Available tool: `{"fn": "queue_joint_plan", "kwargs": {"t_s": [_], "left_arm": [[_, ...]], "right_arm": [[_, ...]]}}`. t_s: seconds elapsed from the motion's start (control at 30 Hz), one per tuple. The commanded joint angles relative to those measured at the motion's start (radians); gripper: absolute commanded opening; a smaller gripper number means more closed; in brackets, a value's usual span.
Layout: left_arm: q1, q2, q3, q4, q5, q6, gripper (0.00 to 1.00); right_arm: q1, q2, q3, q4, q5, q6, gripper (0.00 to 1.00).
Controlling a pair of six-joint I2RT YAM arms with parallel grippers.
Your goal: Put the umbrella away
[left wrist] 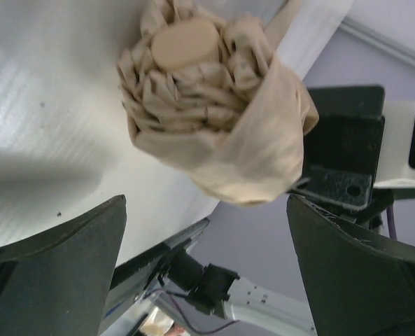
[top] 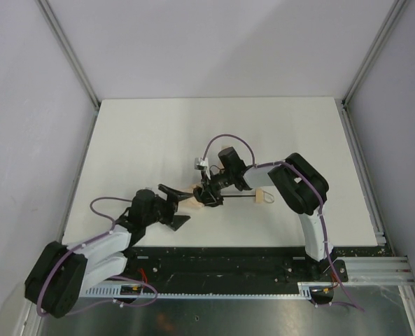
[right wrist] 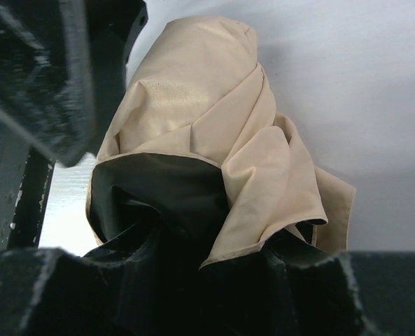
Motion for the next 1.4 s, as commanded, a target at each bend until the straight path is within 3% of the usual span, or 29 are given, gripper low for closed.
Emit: {"fn": "queue_joint_plan", "kwargs": {"t_s": [0.0,0.17,0.33,0.67,0.73,0.77,0.83,0.87,0.93,1.03,1.23,1.37], "left_arm": [[-0.025,0.087,0.040,0.086,-0.195,-0.051,0.99],[-0.028,0.275,0.046,0.212,-0.250,-0.035,0.97],[-0.031,0.469,0.089,0.314,-0.258,0.033,0.85],[-0.029,0.572,0.071,0.372,-0.255,0.130,0.10],[-0.027,0.591,0.071,0.373,-0.237,0.129,0.03],[-0.027,0.603,0.070,0.374,-0.229,0.126,0.01],[-0.025,0.627,0.070,0.373,-0.213,0.120,0.00],[-0.025,0.637,0.069,0.372,-0.205,0.118,0.00],[-0.024,0.651,0.066,0.372,-0.197,0.114,0.00],[-0.024,0.664,0.065,0.372,-0.188,0.109,0.00],[-0.021,0.666,0.064,0.365,-0.154,0.093,0.00],[-0.014,0.679,0.094,0.302,-0.110,0.079,0.00]], "right_arm": [[-0.003,0.096,-0.084,-0.201,0.069,0.007,0.00],[0.000,0.081,-0.083,-0.194,0.015,0.020,0.00],[0.021,0.093,-0.057,-0.236,-0.006,-0.002,0.00],[0.034,0.076,-0.004,-0.287,-0.063,0.024,0.00],[0.022,0.056,-0.004,-0.251,-0.052,0.091,0.08],[0.013,0.042,-0.004,-0.227,-0.032,0.138,0.19],[-0.005,0.004,-0.007,-0.210,0.034,0.223,0.52],[-0.013,-0.014,-0.009,-0.205,0.054,0.259,0.76],[-0.031,-0.063,-0.009,-0.221,0.092,0.301,0.93],[-0.053,-0.172,-0.010,-0.288,0.179,0.305,0.99],[-0.071,-0.397,-0.011,-0.424,0.443,0.221,0.99],[0.009,-0.505,-0.064,-0.389,0.606,0.099,0.99]]}}
